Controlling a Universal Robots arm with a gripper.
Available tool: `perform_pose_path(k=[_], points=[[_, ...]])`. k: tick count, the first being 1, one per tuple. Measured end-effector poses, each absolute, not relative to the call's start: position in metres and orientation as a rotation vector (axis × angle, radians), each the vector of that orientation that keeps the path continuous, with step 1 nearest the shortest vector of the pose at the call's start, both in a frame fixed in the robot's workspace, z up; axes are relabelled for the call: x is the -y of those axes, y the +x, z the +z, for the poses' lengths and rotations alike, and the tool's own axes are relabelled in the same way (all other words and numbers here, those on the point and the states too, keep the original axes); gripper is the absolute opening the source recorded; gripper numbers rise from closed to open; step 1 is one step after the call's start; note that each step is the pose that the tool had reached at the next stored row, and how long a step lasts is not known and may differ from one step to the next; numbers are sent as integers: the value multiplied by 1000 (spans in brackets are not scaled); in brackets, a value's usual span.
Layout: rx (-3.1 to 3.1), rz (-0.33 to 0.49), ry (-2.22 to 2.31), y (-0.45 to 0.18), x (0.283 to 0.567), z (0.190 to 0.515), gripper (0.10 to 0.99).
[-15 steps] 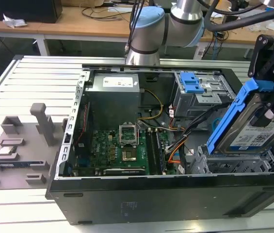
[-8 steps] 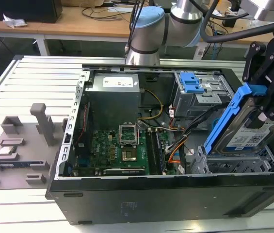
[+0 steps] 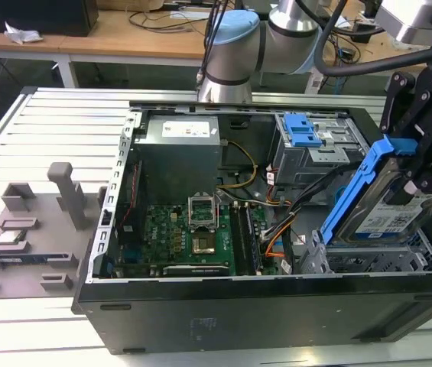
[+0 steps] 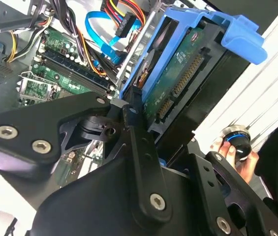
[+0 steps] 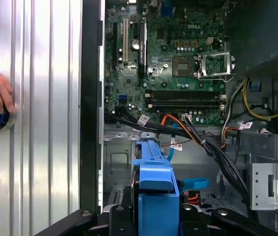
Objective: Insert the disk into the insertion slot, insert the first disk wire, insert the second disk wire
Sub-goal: 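Insert the disk into the insertion slot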
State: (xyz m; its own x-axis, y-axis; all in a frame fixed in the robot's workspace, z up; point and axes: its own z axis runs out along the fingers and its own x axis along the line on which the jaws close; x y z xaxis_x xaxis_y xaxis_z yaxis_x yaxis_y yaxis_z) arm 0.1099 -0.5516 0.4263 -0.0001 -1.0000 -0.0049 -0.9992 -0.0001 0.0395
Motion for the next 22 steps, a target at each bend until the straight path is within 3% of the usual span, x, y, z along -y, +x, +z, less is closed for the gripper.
perform_pose_path(k=[22], points=[[2204,-49,2204,110,551,398,361]])
